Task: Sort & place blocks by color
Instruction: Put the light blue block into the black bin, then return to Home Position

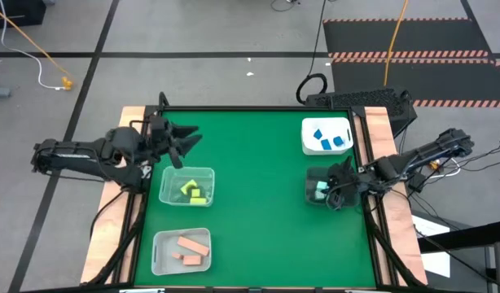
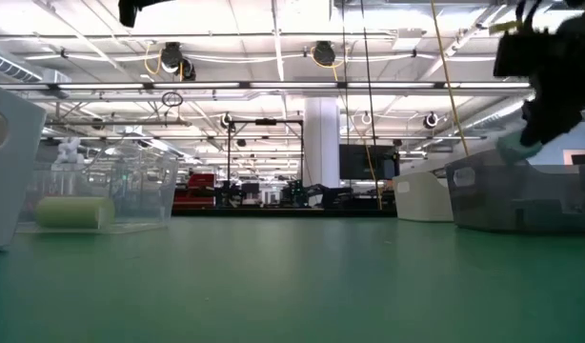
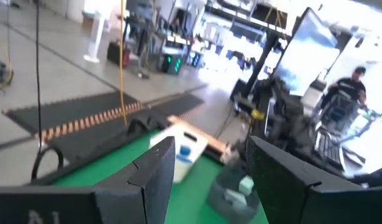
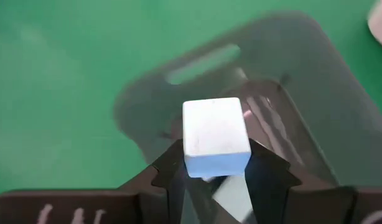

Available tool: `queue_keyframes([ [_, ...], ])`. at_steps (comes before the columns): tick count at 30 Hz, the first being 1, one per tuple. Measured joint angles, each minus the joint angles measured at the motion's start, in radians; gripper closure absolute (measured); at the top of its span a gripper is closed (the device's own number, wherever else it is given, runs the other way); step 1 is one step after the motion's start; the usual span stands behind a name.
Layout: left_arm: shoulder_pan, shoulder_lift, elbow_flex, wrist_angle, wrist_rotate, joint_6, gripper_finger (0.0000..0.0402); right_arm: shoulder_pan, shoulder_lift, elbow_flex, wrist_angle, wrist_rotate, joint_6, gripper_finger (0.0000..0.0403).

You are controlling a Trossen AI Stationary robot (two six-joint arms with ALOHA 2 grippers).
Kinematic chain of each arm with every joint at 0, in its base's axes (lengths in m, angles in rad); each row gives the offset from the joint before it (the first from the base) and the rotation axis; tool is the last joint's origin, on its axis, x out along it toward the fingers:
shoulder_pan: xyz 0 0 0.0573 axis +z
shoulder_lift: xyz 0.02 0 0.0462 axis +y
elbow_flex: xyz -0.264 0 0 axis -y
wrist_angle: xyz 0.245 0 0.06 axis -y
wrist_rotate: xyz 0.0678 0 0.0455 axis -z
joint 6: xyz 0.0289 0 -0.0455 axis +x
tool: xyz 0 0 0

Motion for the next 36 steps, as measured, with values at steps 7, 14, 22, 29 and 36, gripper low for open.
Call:
queue_keyframes([
  [7,0.025,0.001,0.000,0.034,0.000,0.090,0.0202,0.000,-0.069,-0.096,0.002,-0.004,0.079,0.0262],
  [14,0.024,0.001,0.000,0.032,0.000,0.301,0.0202,0.000,-0.093,-0.135,-0.014,-0.001,0.081,0.0215],
  [22,0.024,0.001,0.000,0.021,-0.027,0.402,0.0202,0.000,-0.132,-0.108,0.026,-0.003,-0.038,0.0181],
  [29,0.037,-0.012,0.000,-0.033,-0.152,0.368,0.0202,0.000,-0.173,-0.104,0.011,0.002,-0.175,0.0180],
  [36,0.064,-0.017,0.000,-0.243,-0.153,0.220,0.0202,0.000,-0.207,-0.104,0.019,0.144,-0.200,0.0180],
])
